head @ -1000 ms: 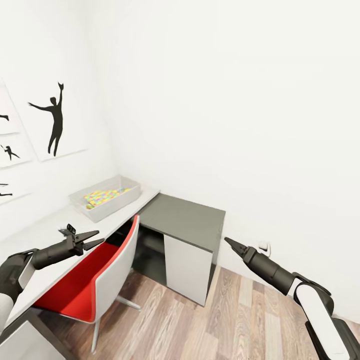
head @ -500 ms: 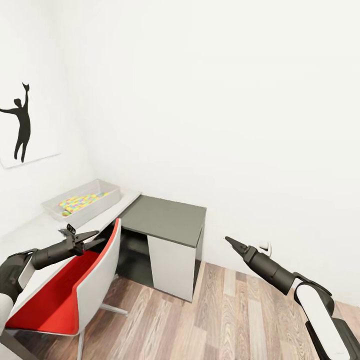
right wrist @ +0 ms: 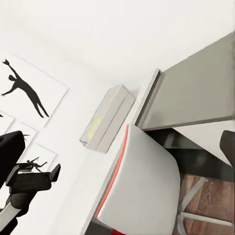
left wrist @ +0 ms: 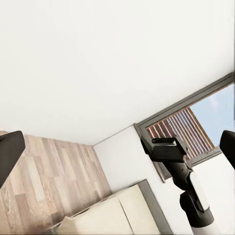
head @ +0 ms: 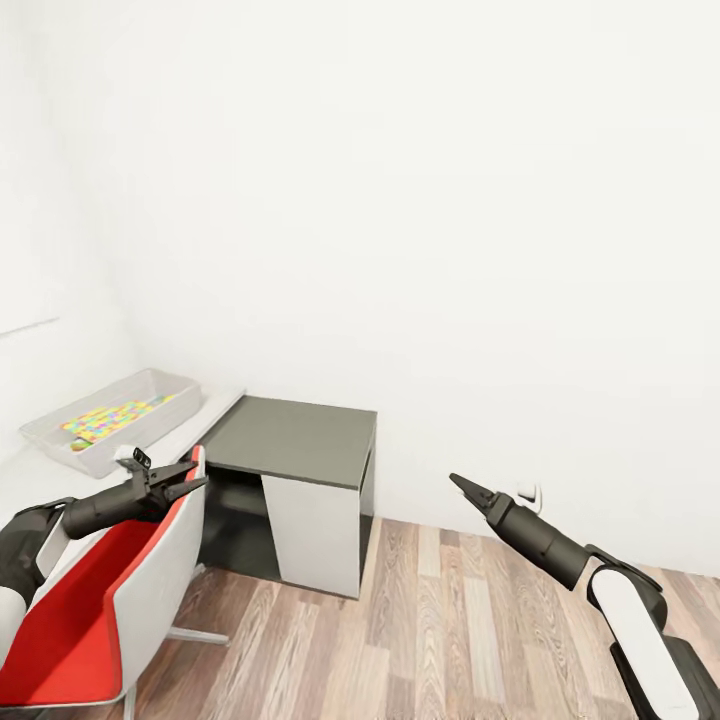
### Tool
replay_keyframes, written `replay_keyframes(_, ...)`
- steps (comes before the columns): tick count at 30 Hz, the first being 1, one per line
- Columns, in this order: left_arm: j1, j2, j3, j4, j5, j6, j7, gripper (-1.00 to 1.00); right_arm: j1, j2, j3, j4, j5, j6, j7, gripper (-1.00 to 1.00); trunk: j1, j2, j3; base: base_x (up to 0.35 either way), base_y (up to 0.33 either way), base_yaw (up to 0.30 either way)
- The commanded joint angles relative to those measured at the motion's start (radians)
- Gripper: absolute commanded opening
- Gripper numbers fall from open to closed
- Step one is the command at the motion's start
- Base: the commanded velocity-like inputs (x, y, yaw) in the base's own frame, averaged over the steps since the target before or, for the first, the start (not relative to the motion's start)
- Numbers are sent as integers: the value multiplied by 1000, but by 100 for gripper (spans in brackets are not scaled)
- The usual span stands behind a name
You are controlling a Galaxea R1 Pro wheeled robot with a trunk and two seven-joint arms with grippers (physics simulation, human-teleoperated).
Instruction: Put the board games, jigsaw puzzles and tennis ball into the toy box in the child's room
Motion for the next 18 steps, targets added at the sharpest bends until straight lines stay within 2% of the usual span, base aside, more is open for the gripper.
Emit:
replay_keyframes(1,0,1,0,0,0,11,-4,100,-1,0,0,0,-1,6,2,100,0,-2,-2,-156,111,-270)
replay_keyframes(7,0,4,0,0,0,11,-4,100,-1,1,0,20,-1,6,2,100,0,-2,1,-110,59,-270)
replay_keyframes(18,0,5,0,0,0,11,-4,100,-1,1,1,26,-1,6,2,100,0,-2,7,-10,3,-270)
